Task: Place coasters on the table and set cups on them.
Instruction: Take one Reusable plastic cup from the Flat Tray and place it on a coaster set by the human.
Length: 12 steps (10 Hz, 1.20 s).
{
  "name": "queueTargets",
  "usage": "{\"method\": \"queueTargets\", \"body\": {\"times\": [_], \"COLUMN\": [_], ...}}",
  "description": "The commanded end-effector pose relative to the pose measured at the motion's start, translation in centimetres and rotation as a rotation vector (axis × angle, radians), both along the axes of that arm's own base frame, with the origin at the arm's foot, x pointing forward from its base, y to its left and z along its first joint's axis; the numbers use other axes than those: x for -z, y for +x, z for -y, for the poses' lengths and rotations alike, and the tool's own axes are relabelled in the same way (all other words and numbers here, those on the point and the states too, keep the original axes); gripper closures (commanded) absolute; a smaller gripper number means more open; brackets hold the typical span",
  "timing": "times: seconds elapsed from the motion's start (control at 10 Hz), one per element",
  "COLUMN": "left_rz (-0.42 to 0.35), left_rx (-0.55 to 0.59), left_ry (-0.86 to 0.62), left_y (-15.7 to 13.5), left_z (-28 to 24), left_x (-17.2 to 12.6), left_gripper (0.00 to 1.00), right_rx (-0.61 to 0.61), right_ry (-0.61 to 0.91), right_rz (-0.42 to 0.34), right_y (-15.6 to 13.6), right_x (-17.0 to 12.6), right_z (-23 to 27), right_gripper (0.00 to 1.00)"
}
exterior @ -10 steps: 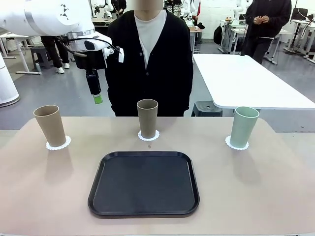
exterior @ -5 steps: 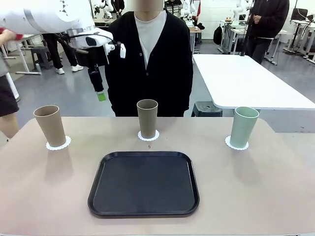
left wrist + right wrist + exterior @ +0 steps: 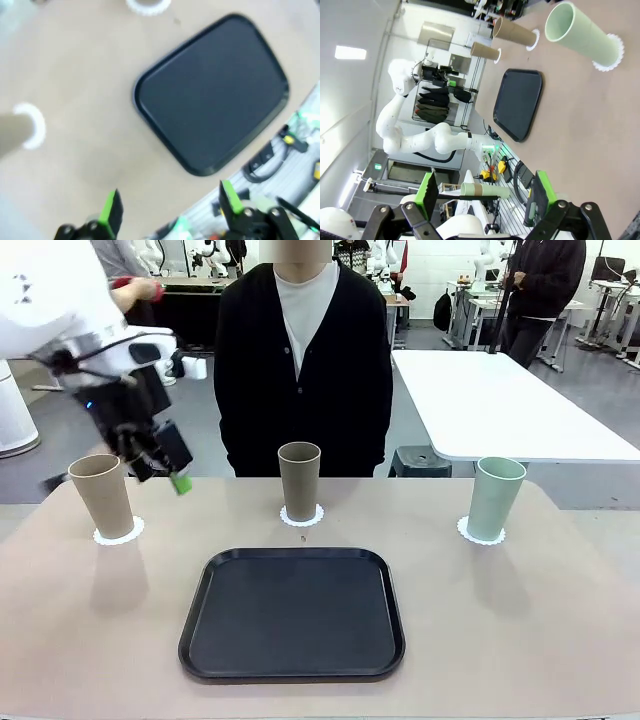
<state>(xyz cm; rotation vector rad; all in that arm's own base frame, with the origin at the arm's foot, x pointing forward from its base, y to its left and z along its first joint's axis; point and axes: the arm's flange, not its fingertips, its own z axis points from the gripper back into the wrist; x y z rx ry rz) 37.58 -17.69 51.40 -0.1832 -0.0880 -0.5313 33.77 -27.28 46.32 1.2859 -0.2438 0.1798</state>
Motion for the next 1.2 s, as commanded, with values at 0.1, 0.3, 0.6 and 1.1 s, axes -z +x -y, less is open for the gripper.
{"method": "queueTargets", "body": {"times": [0.1, 0.3, 0.6, 1.1], "left_rz": [0.000, -0.029, -0.271, -0.170], "left_rx": [0.000, -0.030, 0.051, -0.068], "left_ry": [0.000, 0.012, -0.799, -1.251], "left_y": [0.0, -1.2, 2.3, -1.7], "left_z": [0.0, -0.6, -13.3, -27.7], "left_x": [0.0, 1.6, 5.1, 6.6], "left_gripper": [0.00, 0.00, 0.00, 0.00], "right_rx": [0.002, 0.002, 0.002, 0.002], "right_ry": [0.003, 0.003, 0.003, 0.003], "right_rz": [-0.002, -0.002, -0.002, -0.002], "right_y": [0.0, 0.0, 0.0, 0.0], "right_x": [-0.1, -0.1, -0.1, -0.1], "right_z": [0.0, 0.0, 0.0, 0.0], "right_gripper": [0.00, 0.00, 0.00, 0.00]}}
